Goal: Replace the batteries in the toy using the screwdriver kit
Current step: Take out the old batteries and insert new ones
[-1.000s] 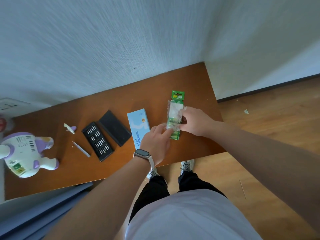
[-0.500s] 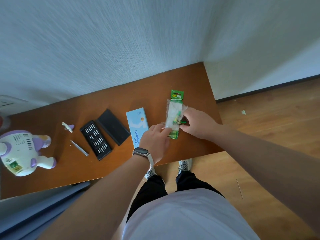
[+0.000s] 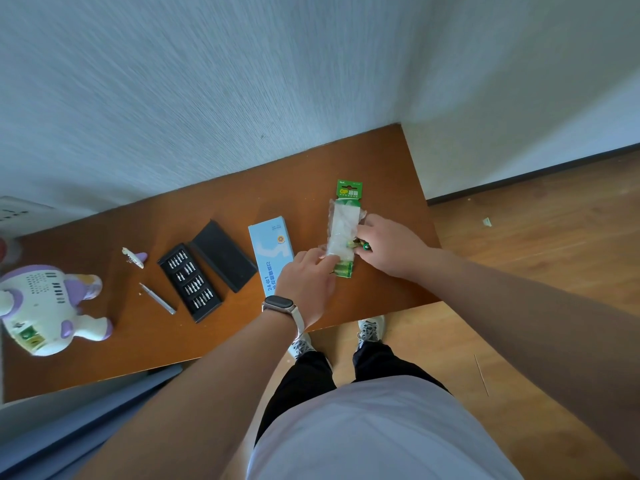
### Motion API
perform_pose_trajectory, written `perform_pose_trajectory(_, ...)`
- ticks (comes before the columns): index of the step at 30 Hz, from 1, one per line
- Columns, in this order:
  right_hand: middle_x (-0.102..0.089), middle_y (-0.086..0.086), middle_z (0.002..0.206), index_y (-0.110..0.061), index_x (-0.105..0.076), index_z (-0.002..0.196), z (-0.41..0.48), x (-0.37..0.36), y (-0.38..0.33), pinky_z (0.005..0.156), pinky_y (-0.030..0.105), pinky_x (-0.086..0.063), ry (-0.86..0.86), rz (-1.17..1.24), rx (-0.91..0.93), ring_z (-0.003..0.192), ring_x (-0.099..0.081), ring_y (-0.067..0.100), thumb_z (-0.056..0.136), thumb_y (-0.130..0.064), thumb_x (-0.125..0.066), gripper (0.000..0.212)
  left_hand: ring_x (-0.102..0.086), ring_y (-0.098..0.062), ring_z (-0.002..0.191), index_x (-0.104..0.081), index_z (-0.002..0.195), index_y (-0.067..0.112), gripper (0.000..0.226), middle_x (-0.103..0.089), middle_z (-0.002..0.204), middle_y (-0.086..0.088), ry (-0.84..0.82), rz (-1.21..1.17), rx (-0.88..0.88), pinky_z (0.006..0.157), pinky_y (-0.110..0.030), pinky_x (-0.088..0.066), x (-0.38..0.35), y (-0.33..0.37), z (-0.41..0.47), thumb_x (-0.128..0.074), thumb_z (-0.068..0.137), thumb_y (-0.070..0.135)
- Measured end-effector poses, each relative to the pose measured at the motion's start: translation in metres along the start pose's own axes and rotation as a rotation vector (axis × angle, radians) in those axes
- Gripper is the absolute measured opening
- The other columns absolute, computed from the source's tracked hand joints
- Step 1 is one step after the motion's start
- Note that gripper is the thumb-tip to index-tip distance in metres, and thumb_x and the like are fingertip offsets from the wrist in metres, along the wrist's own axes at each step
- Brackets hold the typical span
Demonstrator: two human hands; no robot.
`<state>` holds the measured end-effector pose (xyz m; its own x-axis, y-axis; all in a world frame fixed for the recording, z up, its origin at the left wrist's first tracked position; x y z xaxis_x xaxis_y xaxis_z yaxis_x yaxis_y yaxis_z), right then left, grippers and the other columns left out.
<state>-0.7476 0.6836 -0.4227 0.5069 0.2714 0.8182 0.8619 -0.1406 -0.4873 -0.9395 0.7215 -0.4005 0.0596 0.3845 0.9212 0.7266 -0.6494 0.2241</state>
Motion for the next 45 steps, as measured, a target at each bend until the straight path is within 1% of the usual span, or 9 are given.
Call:
perform_pose_trajectory(4,-0.05,0.002,0.094,-0.017,-0.061,0.12,-0.008,0.001,0.003,0.065,0.031,-0.042,-0.006,0.032,-0.011,0.08,-0.051,0.018,0.098,-0.033,-0.053,0.028,-0.053,-0.027,0.12,-0.058,0.133,0.022,0.033,-0.058,0.136,-0.005,0.001,-0.029,0.018,0.089,-0.038,-0.049,0.001,0.001,0.0,-0.055,0.1,0.025)
perform_pose_trajectory(9,-0.052,0.0,0.095,-0.018,-0.063,0.114,-0.025,0.006,0.006,0.07,0.029,-0.04,0.023,0.169,-0.088,0.085,-0.051,0.017,0.096,-0.034,-0.057,0.024,-0.054,-0.024,0.122,-0.059,0.134,0.022,0.034,-0.06,0.136,-0.002,0.033,-0.099,0.078,0.091,-0.036,-0.051,0.003,0.007,0.003,-0.055,0.101,0.028)
perform_pose_trajectory(14,-0.055,-0.005,0.096,-0.021,-0.064,0.115,-0.041,0.018,-0.007,0.066,0.013,-0.034,0.103,0.248,-0.089,0.085,-0.049,0.009,0.095,-0.037,-0.059,0.026,-0.06,-0.019,0.113,-0.065,0.129,0.022,0.033,-0.065,0.128,0.001,0.19,-0.259,0.125,0.082,-0.026,-0.047,0.016,0.023,0.0,-0.058,0.098,0.033)
perform_pose_trajectory(20,-0.065,0.002,0.107,-0.017,-0.066,0.115,-0.046,0.035,-0.044,0.072,0.014,-0.039,0.181,0.304,-0.003,0.098,-0.055,0.011,0.092,-0.032,-0.066,0.027,-0.063,-0.011,0.101,-0.065,0.129,0.02,0.036,-0.069,0.115,0.004,0.287,-0.553,0.175,0.083,-0.027,-0.054,0.048,0.033,-0.01,-0.056,0.099,0.039)
perform_pose_trajectory(24,-0.065,0.0,0.102,-0.02,-0.067,0.113,-0.043,0.043,-0.069,0.073,0.015,-0.039,0.184,0.359,0.053,0.094,-0.055,0.011,0.091,-0.028,-0.066,0.023,-0.061,-0.002,0.092,-0.07,0.117,0.024,0.023,-0.068,0.099,0.012,0.294,-0.689,0.217,0.076,-0.016,-0.046,0.063,0.022,-0.025,-0.059,0.099,0.032)
perform_pose_trajectory(28,-0.062,-0.007,0.097,-0.023,-0.067,0.109,-0.036,0.045,-0.1,0.073,0.014,-0.042,0.193,0.357,0.115,0.088,-0.054,0.007,0.09,-0.026,-0.068,0.019,-0.065,-0.007,0.089,-0.061,0.119,0.031,0.022,-0.069,0.094,0.011,0.341,-0.92,0.367,0.073,-0.016,-0.051,0.07,0.007,-0.047,-0.062,0.097,0.035)
perform_pose_trajectory(32,-0.058,-0.012,0.095,-0.022,-0.066,0.113,-0.027,0.04,-0.133,0.069,0.005,-0.043,0.195,0.354,0.142,0.083,-0.056,0.003,0.091,-0.027,-0.068,0.023,-0.072,-0.013,0.082,-0.062,0.101,0.026,0.007,-0.074,0.086,0.005,0.416,-1.224,0.445,0.072,-0.023,-0.059,0.074,-0.01,-0.068,-0.064,0.096,0.031)
perform_pose_trajectory(41,-0.049,-0.025,0.093,-0.027,-0.063,0.115,-0.004,0.011,-0.231,0.068,0.005,-0.039,0.183,0.308,0.161,0.085,-0.053,-0.003,0.09,-0.029,-0.069,0.025,-0.067,0.001,0.083,-0.063,0.091,0.038,0.008,-0.069,0.084,0.024,0.577,-1.203,0.474,0.062,-0.011,-0.053,0.086,-0.089,-0.123,-0.063,0.097,0.033)
perform_pose_trajectory(45,-0.053,-0.021,0.099,-0.03,-0.062,0.116,0.004,-0.008,-0.282,0.067,0.004,-0.04,0.166,0.31,0.179,0.087,-0.053,-0.003,0.092,-0.03,-0.067,0.024,-0.069,0.001,0.086,-0.061,0.099,0.04,0.009,-0.07,0.088,0.024,0.602,-1.277,0.516,0.07,-0.018,-0.059,0.087,-0.13,-0.156,-0.061,0.098,0.031)
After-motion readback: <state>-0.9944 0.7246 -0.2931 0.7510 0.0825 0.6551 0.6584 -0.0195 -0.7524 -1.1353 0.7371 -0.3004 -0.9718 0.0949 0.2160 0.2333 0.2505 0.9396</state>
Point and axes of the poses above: each hand's wrist, its own z-axis towards the middle knuckle, its own x-axis out of the back of the hand, y = z × x, the point moved 1 cm from there along z, towards the middle knuckle
